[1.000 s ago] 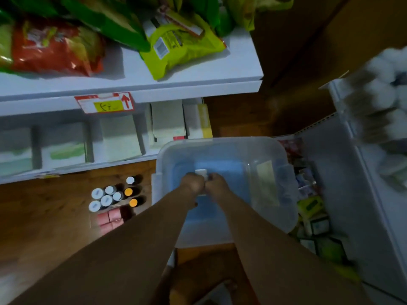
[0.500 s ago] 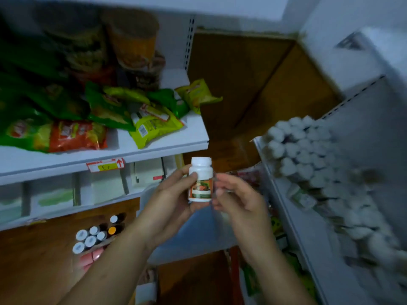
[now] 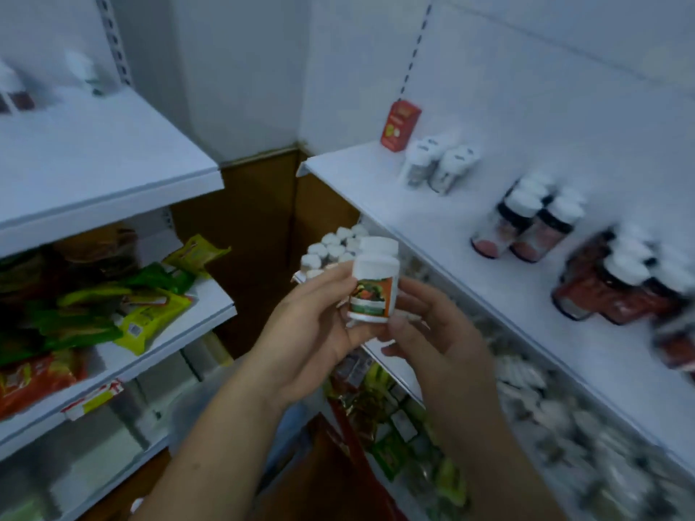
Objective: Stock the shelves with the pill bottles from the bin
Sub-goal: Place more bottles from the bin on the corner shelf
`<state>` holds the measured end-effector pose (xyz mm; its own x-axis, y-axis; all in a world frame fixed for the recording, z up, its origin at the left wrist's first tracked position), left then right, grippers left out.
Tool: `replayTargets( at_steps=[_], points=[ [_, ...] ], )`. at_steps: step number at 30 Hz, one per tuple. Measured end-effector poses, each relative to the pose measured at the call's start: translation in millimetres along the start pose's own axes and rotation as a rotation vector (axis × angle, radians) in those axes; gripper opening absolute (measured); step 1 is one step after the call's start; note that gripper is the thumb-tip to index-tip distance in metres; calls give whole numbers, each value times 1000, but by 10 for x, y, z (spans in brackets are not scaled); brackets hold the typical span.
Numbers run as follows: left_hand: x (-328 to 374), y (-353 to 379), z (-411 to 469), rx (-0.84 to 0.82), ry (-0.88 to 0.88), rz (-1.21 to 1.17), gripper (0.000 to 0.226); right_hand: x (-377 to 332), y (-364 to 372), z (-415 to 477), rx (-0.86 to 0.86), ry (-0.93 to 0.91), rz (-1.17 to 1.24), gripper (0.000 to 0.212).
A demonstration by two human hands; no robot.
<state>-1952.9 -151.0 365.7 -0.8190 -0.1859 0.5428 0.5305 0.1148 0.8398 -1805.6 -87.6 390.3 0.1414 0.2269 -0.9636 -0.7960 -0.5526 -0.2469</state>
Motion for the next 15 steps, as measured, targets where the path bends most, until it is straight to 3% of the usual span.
replayTargets(
  at_steps=[7, 15],
  points=[
    [-789, 1386, 1, -160, -111, 114, 42, -316, -1345, -833, 257, -77, -39, 34],
    [-2577, 2978, -217, -432, -291, 337, 38, -333, -3223, -2464, 608, -36, -94, 33]
  ],
)
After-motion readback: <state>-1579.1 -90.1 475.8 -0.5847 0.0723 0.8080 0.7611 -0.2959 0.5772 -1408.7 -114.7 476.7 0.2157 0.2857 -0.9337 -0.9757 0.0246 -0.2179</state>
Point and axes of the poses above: each hand's wrist, its own z-axis towards the middle knuckle, its own y-axis out of the palm, x = y × z, the point moved 3 cm from there along z, towards the middle knuckle, and after that the axes turned 8 degrees about -z, right-handed, at the moved point
